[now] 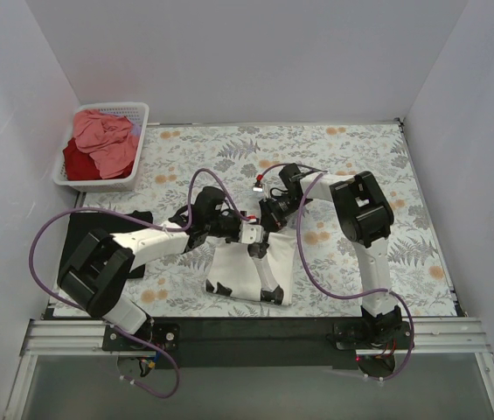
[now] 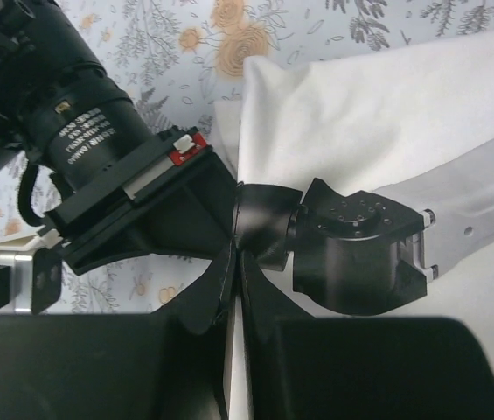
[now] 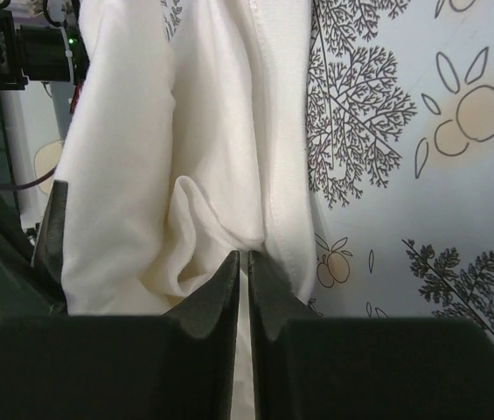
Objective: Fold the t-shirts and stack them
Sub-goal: Fold the tshirt
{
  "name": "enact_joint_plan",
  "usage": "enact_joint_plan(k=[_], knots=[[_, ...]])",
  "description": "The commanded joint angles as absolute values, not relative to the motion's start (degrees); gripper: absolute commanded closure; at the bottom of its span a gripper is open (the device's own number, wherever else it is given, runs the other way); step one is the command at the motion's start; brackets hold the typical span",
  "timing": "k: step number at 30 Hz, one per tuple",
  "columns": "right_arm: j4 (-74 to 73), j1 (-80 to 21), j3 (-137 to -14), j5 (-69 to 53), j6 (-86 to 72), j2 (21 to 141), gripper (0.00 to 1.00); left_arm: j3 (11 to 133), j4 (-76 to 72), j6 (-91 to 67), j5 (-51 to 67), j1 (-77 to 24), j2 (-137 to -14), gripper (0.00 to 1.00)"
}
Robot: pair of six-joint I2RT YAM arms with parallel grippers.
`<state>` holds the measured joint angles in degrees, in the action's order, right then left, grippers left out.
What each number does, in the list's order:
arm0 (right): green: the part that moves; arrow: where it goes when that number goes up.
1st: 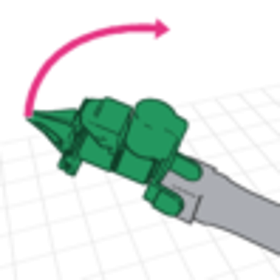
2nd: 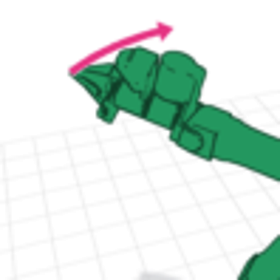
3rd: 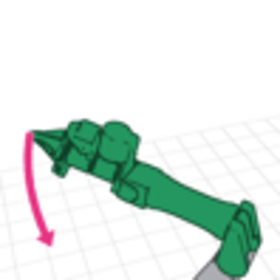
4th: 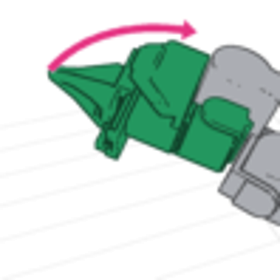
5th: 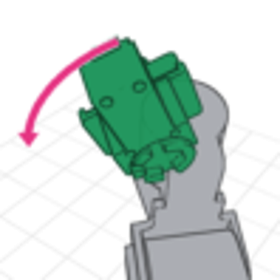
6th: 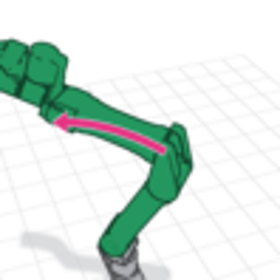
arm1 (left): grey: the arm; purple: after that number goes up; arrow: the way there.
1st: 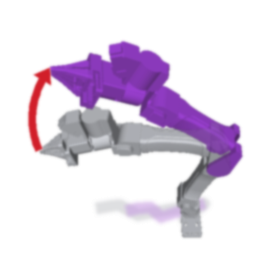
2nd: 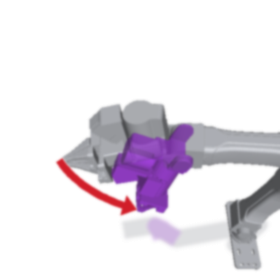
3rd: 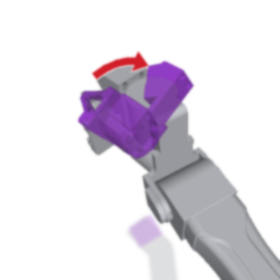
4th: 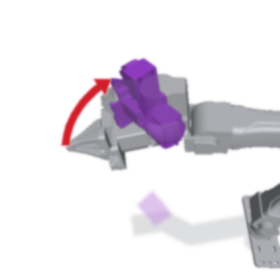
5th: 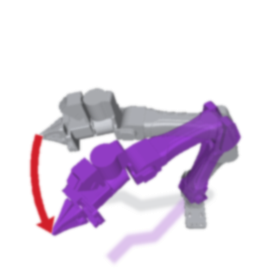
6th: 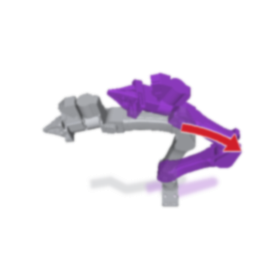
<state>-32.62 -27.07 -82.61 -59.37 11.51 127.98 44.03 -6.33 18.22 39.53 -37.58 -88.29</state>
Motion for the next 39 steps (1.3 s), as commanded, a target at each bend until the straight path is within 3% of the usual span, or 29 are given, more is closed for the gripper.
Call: enact_joint_plan(k=[1, 23, 27, 28, 33, 39], knots=[[-33.31, -27.42, -81.3, -58.71, 14.15, 129.46, 0.87, 44.38, -13.35, 19.07, 37.0, -37.09, -87.97, 1.0], [-35.51, -27.07, -84.8, -56.09, 15.38, 126.04, 0.84, 42.81, -22.5, 22.85, 37.71, -34.72, -91.5, 1.0], [-37.35, -26.81, -86.13, -52.3, 17.48, 122.88, 0.76, 42.71, -22.94, 21.54, 35.08, -34.63, -90.35, 0.66], [-39.35, -26.89, -86.57, -51.6, 18.45, 122.0, 0.74, 43.15, -21.98, 20.92, 34.46, -34.63, -90.09, 0.62], [-43.24, -26.02, -89.64, -43.61, 22.14, 119.8, 0.68, 47.1, -14.61, 11.36, 35.68, -32.18, -85.53, 0.59], [-48.15, -21.45, -99.74, -37.1, 26.8, 121.02, 0.64, 58.52, 7.88, -2.43, 41.92, -24.55, -85.6, 0.6]])
